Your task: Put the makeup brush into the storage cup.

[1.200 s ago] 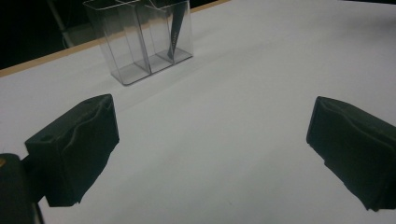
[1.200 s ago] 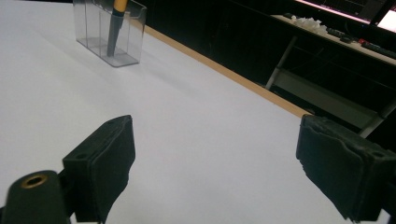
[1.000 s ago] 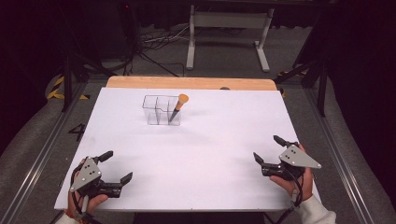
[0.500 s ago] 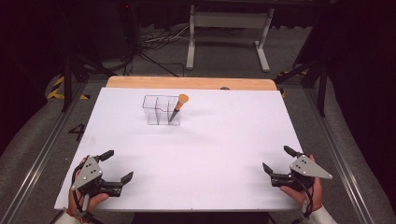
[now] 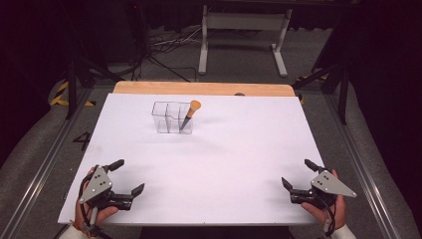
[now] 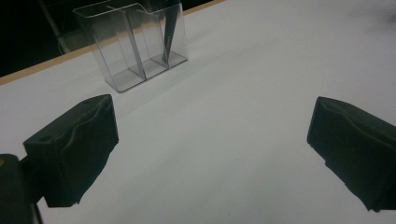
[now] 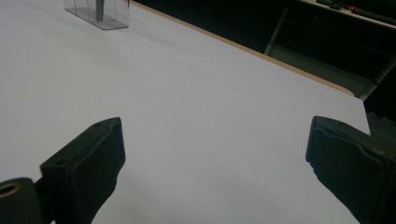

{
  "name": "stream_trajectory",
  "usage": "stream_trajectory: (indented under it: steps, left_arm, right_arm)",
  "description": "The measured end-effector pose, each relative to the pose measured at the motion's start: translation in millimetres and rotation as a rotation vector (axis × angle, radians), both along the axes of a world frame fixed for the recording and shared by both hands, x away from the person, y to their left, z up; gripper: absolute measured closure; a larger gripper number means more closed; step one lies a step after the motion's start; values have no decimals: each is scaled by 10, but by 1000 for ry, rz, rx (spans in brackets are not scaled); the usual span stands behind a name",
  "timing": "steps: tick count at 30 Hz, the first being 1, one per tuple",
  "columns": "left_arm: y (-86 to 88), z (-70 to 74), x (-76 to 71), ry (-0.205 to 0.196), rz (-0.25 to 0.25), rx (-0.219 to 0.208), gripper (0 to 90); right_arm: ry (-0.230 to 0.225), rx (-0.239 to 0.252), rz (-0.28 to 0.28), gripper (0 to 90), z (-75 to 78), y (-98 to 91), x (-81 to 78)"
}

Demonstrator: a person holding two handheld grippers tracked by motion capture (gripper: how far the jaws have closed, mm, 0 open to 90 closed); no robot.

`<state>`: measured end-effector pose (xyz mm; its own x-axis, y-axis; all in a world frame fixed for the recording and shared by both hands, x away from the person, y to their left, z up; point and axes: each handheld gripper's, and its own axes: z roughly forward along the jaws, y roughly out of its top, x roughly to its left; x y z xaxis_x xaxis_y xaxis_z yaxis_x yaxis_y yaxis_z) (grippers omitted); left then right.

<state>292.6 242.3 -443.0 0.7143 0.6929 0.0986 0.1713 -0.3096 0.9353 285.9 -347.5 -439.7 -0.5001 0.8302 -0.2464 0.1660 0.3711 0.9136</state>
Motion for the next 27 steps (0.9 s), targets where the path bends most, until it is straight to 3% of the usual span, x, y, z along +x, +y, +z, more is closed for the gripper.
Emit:
stream_trajectory:
  steps: [23,27]
  left_arm:
    - [-14,8,-5,-2,-13,7,28]
    - [-40,4,6,-2,-13,10,28]
  right_arm:
    - [-3,-17,-16,59,-2,23,-22]
    - [-27,-13,-29,67,6,35,-50]
